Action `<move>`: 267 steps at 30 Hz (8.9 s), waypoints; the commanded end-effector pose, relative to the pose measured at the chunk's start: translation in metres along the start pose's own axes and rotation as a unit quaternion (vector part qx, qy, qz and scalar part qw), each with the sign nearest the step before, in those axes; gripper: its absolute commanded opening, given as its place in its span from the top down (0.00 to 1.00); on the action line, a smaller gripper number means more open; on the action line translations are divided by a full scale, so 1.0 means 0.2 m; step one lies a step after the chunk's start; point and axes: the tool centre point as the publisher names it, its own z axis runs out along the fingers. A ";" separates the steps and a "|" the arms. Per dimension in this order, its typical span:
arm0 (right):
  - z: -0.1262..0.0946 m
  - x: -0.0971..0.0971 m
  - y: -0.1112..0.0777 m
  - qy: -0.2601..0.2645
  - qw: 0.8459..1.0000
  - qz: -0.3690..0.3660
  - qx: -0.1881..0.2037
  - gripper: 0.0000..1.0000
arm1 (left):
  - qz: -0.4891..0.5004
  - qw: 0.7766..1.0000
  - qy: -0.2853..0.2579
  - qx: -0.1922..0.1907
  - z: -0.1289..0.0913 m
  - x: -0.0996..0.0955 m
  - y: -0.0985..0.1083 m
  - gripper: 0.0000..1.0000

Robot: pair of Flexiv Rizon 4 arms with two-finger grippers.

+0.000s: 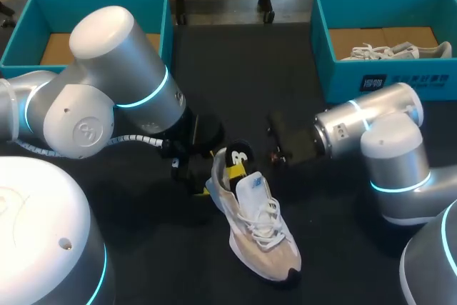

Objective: Take the shoe out of the shoebox, open the shoe tongue, remove and reinsert the insole, then place the shoe into the shoebox

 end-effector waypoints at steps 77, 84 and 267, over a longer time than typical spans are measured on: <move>-0.01 0.02 0.08 -0.038 0.998 -0.039 0.045 0.75 | -0.008 1.000 -0.006 -0.023 -0.07 -0.02 0.04 0.00; -0.03 -0.04 0.06 -0.027 0.999 -0.020 0.035 1.00 | -0.008 1.000 -0.006 -0.023 -0.07 -0.02 0.04 0.00; 0.04 0.37 0.51 -0.662 0.710 0.203 0.129 1.00 | 0.109 0.987 0.103 -0.063 -0.94 -0.41 0.74 0.00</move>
